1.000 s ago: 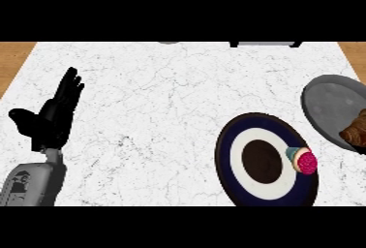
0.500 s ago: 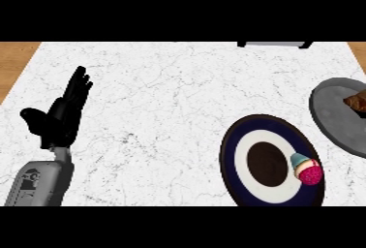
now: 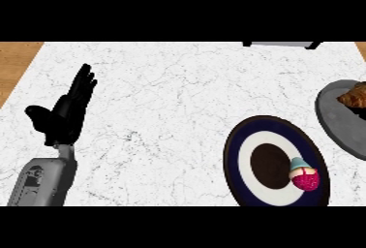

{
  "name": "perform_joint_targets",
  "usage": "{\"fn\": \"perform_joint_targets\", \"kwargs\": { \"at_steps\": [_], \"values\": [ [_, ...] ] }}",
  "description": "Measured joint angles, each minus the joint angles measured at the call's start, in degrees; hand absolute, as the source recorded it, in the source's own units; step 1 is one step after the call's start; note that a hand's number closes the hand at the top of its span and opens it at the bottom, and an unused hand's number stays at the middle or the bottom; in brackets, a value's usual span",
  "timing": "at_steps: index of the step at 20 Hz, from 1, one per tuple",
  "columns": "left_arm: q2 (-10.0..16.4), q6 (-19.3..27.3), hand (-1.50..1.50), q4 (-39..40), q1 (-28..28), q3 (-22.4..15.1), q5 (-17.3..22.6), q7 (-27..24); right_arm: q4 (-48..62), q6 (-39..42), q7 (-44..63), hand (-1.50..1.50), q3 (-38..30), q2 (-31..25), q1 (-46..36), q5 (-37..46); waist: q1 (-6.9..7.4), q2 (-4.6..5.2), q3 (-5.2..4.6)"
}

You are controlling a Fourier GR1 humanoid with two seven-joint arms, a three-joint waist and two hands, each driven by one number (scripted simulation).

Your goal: Pick the croissant from the plate and place it in the pan

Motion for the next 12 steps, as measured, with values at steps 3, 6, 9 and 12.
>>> {"fn": "perform_joint_targets", "kwargs": {
  "at_steps": [3, 6, 9, 12],
  "values": [
    [0.1, -0.1, 0.0, -0.2, -0.7, 0.1, 0.1, 0.3, 5.9, 5.6, 0.5, -1.5, 0.6, -0.8, -1.5, 0.2, 0.35, 0.18, 0.03],
    [0.2, -0.3, 0.0, -0.2, -0.8, 0.1, 0.1, 0.4, 10.6, 10.1, -1.3, -1.5, 0.5, -1.1, -2.3, -0.3, 0.46, 0.29, 0.09],
    [0.2, 0.0, 0.0, 0.2, -1.7, 0.4, 0.1, 0.7, 13.9, 11.5, -3.4, -1.5, 0.3, -1.6, -3.6, -0.3, 0.28, 0.31, 0.12],
    [-0.2, 0.1, 0.0, 0.5, -1.1, 0.3, 0.0, 0.4, 15.9, 11.9, -6.9, -1.5, -1.2, -2.0, -3.8, -1.7, 0.0, 0.24, 0.14]
  ]
}}
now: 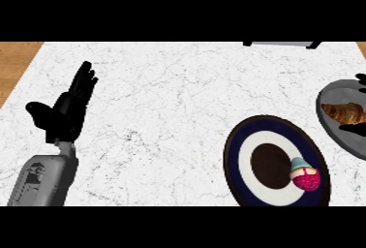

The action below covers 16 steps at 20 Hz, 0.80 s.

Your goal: Pick the croissant from the plate and place it in the pan

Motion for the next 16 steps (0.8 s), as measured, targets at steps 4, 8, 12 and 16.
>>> {"fn": "perform_joint_targets", "kwargs": {
  "at_steps": [4, 8, 12, 16],
  "values": [
    [-0.1, 0.1, 0.0, 0.1, 1.4, 0.3, -0.1, -0.9, 1.5, 2.2, -4.2, -1.5, -4.5, -1.4, -0.4, -4.6, -0.83, -0.37, -0.05],
    [0.7, -0.2, 0.0, 0.1, 0.9, 1.3, 0.4, 0.0, 3.7, 8.4, -6.9, -1.5, -8.4, -4.4, 0.7, -8.9, -1.63, -0.64, -0.12],
    [1.4, 0.0, 0.0, -0.1, 1.1, 2.2, 0.6, 0.4, 5.3, 16.5, -7.8, -1.5, -10.2, -8.7, 4.0, -11.5, -2.6, -0.95, -0.14],
    [1.5, 0.1, 0.0, -0.6, 2.4, 2.5, 0.5, 0.1, 4.9, 21.2, -7.7, -1.5, -10.8, -12.5, 7.8, -13.3, -3.45, -1.28, -0.15]
  ]
}}
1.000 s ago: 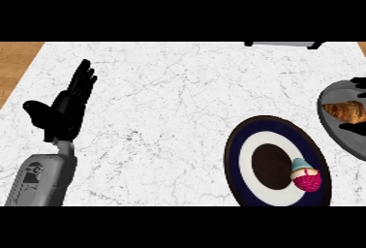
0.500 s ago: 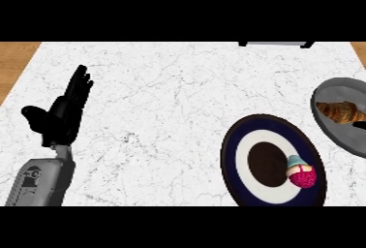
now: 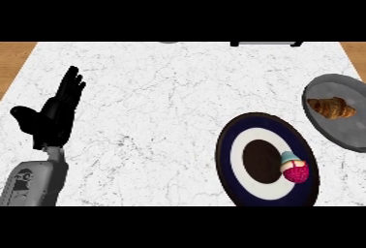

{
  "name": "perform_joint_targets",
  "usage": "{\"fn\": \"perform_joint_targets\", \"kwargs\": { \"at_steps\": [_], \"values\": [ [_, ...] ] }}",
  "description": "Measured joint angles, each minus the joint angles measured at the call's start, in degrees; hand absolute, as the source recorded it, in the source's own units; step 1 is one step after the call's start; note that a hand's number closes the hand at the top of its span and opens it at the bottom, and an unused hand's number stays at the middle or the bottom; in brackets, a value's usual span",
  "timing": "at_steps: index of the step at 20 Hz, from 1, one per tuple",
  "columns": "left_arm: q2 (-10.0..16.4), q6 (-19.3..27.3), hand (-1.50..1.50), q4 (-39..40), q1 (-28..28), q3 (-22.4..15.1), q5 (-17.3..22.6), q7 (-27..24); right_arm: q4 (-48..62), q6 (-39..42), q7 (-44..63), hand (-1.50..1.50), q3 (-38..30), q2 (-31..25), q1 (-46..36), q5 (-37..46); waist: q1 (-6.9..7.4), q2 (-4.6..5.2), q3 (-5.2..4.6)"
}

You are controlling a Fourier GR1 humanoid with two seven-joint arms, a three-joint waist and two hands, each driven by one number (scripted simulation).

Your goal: Pick the croissant from the plate and place it in the pan

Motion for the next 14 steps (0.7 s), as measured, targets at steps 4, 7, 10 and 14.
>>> {"fn": "perform_joint_targets", "kwargs": {
  "at_steps": [4, 7, 10, 14],
  "values": [
    [0.0, 0.3, 0.0, -0.7, 0.8, 0.1, -0.2, 0.1, -1.2, 2.9, -0.1, -1.5, -0.1, -2.8, 4.0, -1.6, -0.9, -0.36, -0.03],
    [0.7, -0.3, 0.0, -0.7, 1.8, 1.0, 0.4, -0.4, -2.5, 4.4, 0.0, -1.5, -0.2, -4.7, 6.6, -3.1, -1.45, -0.58, -0.08],
    [0.5, 0.1, 0.0, -0.9, 2.0, 1.1, 0.3, 0.0, -3.8, 5.3, 0.1, -1.5, -0.1, -5.9, 9.1, -4.4, -1.85, -0.69, -0.08],
    [0.7, -0.1, 0.0, -1.1, 2.1, 1.4, 0.5, 0.0, -6.1, 5.8, 0.0, -1.5, 1.2, -6.0, 12.1, -5.5, -1.93, -0.75, -0.1]
  ]
}}
